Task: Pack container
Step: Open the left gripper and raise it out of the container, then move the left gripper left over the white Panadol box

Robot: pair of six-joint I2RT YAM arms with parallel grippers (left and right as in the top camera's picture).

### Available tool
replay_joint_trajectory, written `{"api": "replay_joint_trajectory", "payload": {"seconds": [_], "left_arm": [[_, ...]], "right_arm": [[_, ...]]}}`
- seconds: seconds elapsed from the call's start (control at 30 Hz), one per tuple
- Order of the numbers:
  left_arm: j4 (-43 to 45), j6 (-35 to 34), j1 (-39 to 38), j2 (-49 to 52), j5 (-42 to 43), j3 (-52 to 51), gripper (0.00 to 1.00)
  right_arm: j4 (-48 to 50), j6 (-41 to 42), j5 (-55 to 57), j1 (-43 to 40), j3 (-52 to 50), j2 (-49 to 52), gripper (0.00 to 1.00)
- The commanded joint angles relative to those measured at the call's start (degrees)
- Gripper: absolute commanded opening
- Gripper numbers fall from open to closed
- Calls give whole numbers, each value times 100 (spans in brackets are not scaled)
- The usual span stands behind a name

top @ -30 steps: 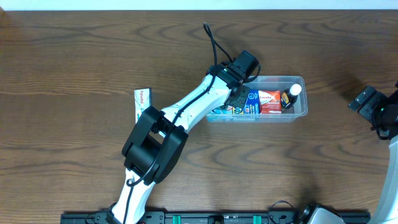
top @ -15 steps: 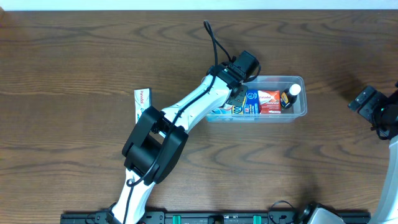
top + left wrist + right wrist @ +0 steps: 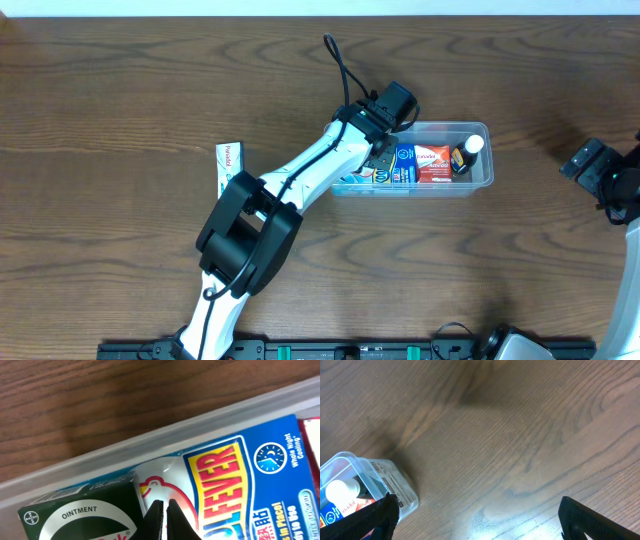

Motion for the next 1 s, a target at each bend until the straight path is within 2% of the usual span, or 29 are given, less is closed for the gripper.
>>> {"api": "replay_joint_trajectory", "payload": {"seconds": [0.0,0.2,0.4,0.57,0.83,0.93,0.97], "left_arm": [[-13,-66,11,-623,85,223,6],[-199,127,282,-1600,26,223,6],[-992,120,1307,-2398,-402,223,6],[-1576,111,2378,-2446,-409,162,7],[-1561,55,3499,-2253,166,-466,8],[-1460,59,3648,-2103,240,-686,57],[-1399,59,3663,-2050,240,-772,63]], "right_arm": [[9,92,59,-48,81,7,99],[9,92,59,-48,79,7,99],[9,92,59,-48,81,7,99],[9,92,59,-48,81,7,99],[9,92,59,-48,81,7,99],[9,92,59,-48,81,7,99],[9,92,59,-48,81,7,99]]}}
